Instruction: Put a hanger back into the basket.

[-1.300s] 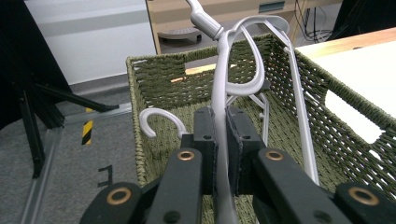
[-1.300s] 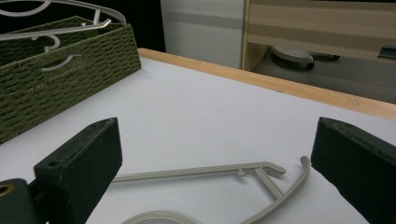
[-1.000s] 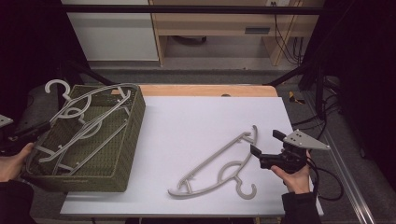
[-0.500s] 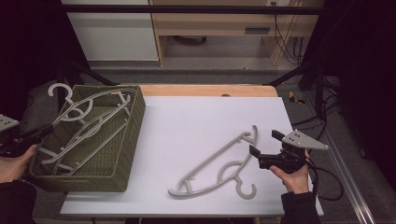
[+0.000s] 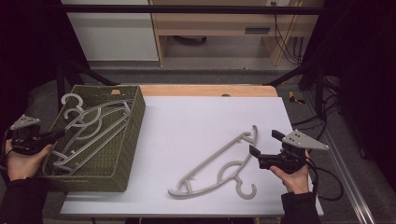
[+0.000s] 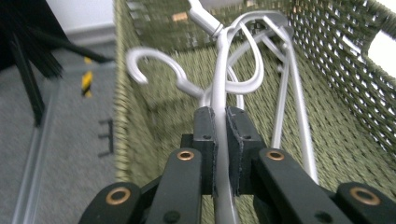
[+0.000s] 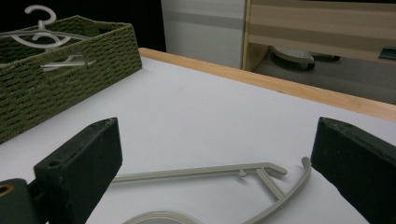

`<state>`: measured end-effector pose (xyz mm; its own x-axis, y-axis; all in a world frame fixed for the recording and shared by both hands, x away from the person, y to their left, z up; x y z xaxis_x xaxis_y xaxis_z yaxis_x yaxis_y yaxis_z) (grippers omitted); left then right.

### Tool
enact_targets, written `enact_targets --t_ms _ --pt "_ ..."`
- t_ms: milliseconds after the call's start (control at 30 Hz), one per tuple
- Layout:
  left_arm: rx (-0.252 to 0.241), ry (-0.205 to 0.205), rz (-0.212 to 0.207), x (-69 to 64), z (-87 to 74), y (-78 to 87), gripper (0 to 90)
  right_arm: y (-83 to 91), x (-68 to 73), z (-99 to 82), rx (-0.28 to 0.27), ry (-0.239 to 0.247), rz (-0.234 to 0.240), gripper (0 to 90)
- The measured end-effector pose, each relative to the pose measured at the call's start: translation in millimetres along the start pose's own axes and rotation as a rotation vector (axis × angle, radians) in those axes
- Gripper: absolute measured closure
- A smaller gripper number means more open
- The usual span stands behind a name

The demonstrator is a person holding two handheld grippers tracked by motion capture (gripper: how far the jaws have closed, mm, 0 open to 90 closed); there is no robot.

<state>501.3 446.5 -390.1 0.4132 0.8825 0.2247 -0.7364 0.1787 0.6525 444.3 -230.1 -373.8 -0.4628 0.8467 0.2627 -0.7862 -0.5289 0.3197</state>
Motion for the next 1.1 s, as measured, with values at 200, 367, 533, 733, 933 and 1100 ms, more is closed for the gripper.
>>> enact_targets --t_ms 200,367,533,733,933,1100 --pt "0.131 -0.043 0.007 -2.6 0.5 -5.5 82.4 1.0 -0.1 0.4 -0.003 -0.005 0.002 2.2" --pt "0.08 -0.033 -0.004 -2.9 3.0 0.8 74.7 1.0 -0.2 0.6 -0.004 -0.002 0.001 2.3" --pt "-0.027 -0.006 0.001 -7.4 13.7 18.4 64.3 0.8 0.1 0.4 -0.002 -0.004 0.002 2.3" --pt "-0.162 -0.065 -0.037 -35.2 37.7 40.2 52.8 0.3 -0.8 0.2 0.0 -0.005 -0.002 2.3" --pt "-0.282 -0.109 -0.101 -77.9 62.0 49.2 41.5 -1.1 0.4 -0.4 0.009 -0.007 0.002 2.3" --pt "-0.359 -0.131 -0.144 -106.5 73.9 52.8 30.1 -3.9 2.9 -1.2 0.019 0.0 0.001 2.5"
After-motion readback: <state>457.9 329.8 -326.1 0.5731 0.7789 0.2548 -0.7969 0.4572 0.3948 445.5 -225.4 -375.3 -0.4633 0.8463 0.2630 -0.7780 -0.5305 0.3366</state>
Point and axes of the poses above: each handheld gripper's, and its own axes: y roughly backward along the jaws, z roughly out of its top, x roughly to its left, the point moved 3 cm from there along -y, roughly forward along the jaws, and after that the axes turned 13 degrees about -y, right-handed, at the moved point
